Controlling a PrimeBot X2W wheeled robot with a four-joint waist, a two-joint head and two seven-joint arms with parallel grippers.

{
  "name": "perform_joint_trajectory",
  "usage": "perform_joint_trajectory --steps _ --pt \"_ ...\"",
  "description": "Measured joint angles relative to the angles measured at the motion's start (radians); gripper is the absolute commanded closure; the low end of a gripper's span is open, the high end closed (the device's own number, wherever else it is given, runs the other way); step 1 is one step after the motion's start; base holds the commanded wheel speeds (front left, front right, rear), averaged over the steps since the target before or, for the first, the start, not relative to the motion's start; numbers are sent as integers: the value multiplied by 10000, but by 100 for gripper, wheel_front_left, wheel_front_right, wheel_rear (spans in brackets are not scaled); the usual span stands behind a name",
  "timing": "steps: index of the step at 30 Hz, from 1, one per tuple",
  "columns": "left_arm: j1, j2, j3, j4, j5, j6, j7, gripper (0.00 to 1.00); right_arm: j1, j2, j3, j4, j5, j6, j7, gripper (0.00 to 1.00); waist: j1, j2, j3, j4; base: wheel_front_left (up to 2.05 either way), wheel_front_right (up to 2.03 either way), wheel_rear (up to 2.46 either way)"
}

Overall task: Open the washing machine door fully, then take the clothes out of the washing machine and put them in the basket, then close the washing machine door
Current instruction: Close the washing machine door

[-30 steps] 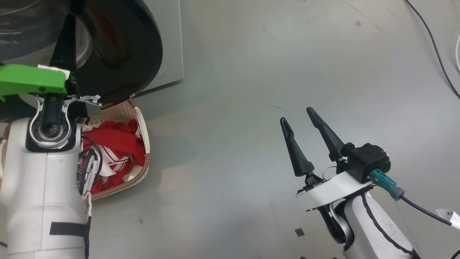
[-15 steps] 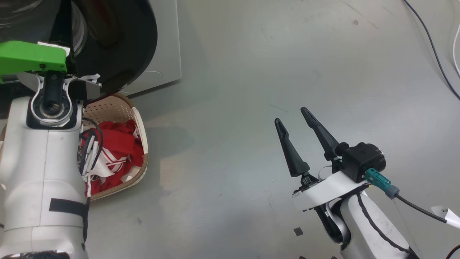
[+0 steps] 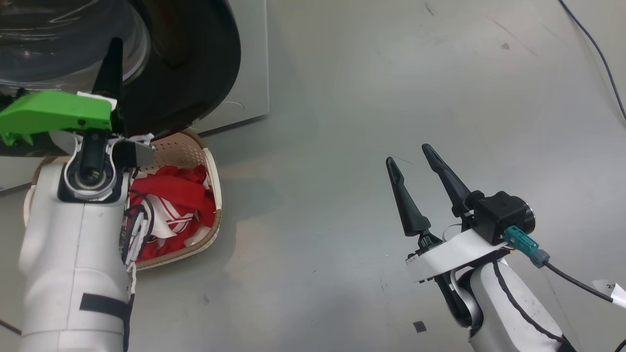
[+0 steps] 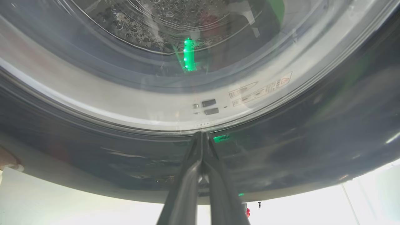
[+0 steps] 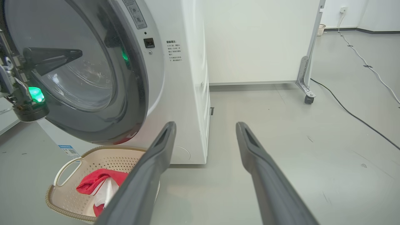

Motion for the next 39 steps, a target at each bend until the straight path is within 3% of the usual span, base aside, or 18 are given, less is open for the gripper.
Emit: perform_joint_trajectory --steps 19,24,25,27,28,29,30,31,39 --pt "3744 25 -635 -3172 -2276 -2 -188 100 422 2 -410 332 -303 -75 0 0 0 0 -889 1132 0 0 0" --pt "4624 27 -782 -3969 -2410 -2 -437 100 668 -46 -614 479 -380 -79 0 0 0 0 -1200 1367 0 0 0" --pt "4790 38 -800 -4119 -2458 -2 -495 92 708 -63 -652 497 -380 -84 0 0 0 0 -1266 1412 0 0 0" --pt "5092 44 -886 -4406 -2485 -2 -529 66 763 -100 -765 502 -410 -88 0 0 0 0 -1390 1509 0 0 0" --pt "5246 44 -945 -4531 -2485 -2 -579 60 813 -111 -807 502 -458 -88 0 0 0 0 -1454 1560 0 0 0" --pt "5565 44 -1003 -4715 -2481 -2 -635 31 951 -113 -880 510 -468 -167 0 0 0 0 -1588 1658 0 0 0" --pt "5742 46 -1009 -4817 -2454 -2 -725 13 1026 -109 -932 512 -470 -198 0 0 0 0 -1658 1708 0 0 0" --pt "5909 50 -1007 -4886 -2349 -2 -800 2 1097 -109 -976 520 -470 -226 0 0 0 0 -1726 1754 0 0 0" --pt "7022 81 -721 -5478 -1766 -2 -1553 0 1578 -86 -1093 589 -476 -272 0 0 0 0 -2327 2022 0 0 0"
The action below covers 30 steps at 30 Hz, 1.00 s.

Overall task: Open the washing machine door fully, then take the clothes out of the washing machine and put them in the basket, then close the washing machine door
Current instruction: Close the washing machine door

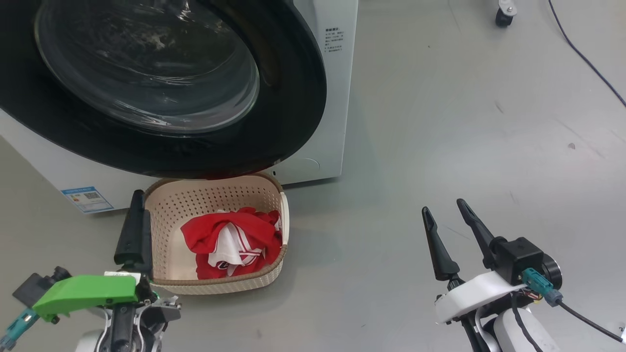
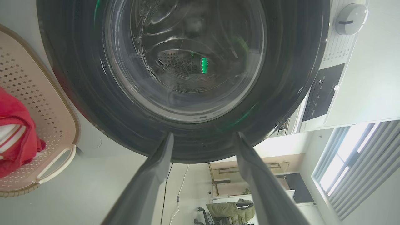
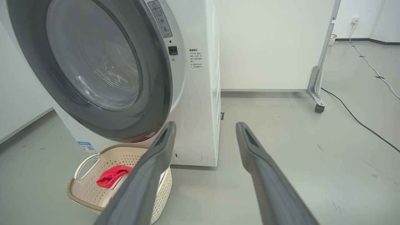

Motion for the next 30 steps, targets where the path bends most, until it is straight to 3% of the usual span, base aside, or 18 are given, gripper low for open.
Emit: perform_joint_trajectory --steps 6,12,15,18,25,30 --pt "326 194 107 -508 1398 0 -746 0 300 15 -98 15 -46 -67 0 0 0 0 -373 172 0 0 0" --pt "509 1392 -291 -646 4466 0 -1630 0 327 19 -128 -50 -173 -67 0 0 0 0 -537 264 0 0 0" --pt "541 1461 -303 -602 5125 0 -1770 0 338 21 -132 -75 -176 -67 0 0 0 0 -568 269 0 0 0" --pt "708 1770 -426 -445 6587 17 -1791 0 348 21 -138 -125 -245 -65 0 0 0 0 -615 273 0 0 0" --pt "910 2048 -646 -464 9041 911 -1791 0 528 23 -153 -272 -295 -65 0 0 0 0 -731 270 0 0 0" --pt "1084 2011 -625 -554 10090 1670 -1791 0 599 25 -161 -347 -328 -65 0 0 0 0 -800 290 0 0 0"
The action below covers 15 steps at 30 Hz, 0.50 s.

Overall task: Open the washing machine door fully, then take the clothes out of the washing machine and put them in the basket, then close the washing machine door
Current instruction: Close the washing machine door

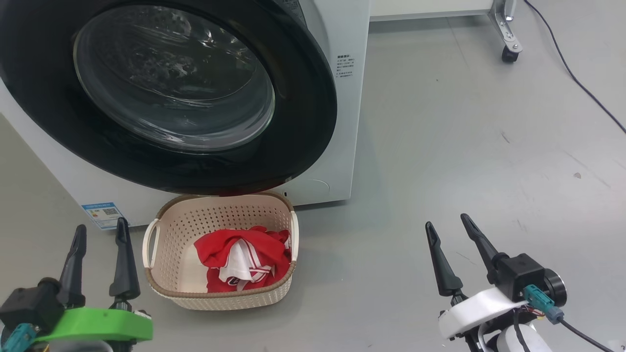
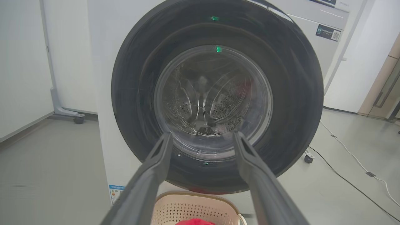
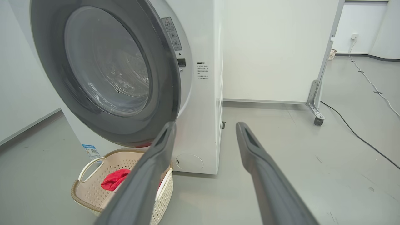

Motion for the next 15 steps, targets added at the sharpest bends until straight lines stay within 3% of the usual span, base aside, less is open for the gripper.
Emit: perform_joint_trajectory --steps 4,15 --pt "187 -180 31 -98 616 393 2 0 266 6 10 0 -10 0 0 0 0 0 -46 33 0 0 0" --pt "898 -464 -372 119 1655 548 2 0 551 19 13 6 -94 -13 0 0 0 0 -119 116 0 0 0"
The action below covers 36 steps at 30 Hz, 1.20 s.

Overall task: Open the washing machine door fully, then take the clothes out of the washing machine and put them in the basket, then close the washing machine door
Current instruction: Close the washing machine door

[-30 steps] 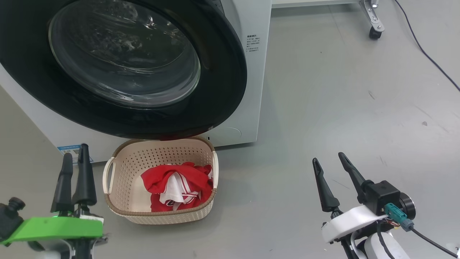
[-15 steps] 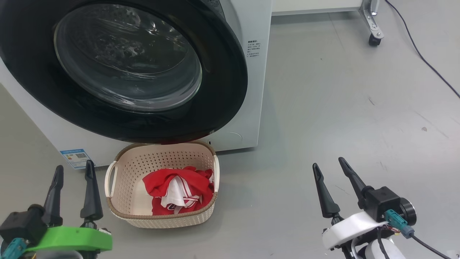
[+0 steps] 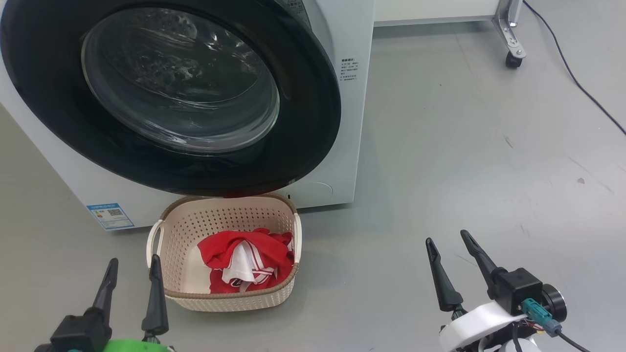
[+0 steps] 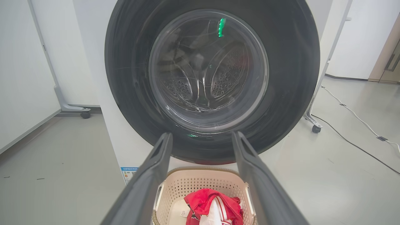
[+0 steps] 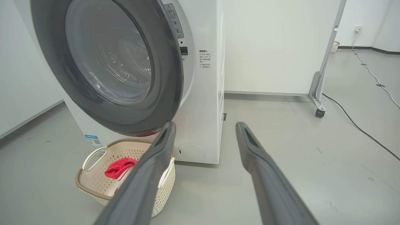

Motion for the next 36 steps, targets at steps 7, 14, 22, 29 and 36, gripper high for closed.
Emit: perform_joint_trajectory --steps 7,14,22,29,36 --pt "174 -199 -132 109 408 52 0 0 2 10 -75 -2 -19 -79 0 0 0 0 15 37 0 0 0" --pt "191 -474 -142 123 506 77 0 0 8 15 -82 0 -79 -90 0 0 0 0 20 64 0 0 0" --pt "203 -635 -130 167 782 92 0 0 33 25 -82 0 -92 -92 0 0 0 0 9 50 0 0 0" --pt "213 -713 -82 173 886 94 0 0 68 50 -86 0 -94 -151 0 0 0 0 14 25 0 0 0" --pt "233 -777 -46 221 957 125 0 0 149 52 -90 0 -94 -151 0 0 0 0 -5 7 0 0 0"
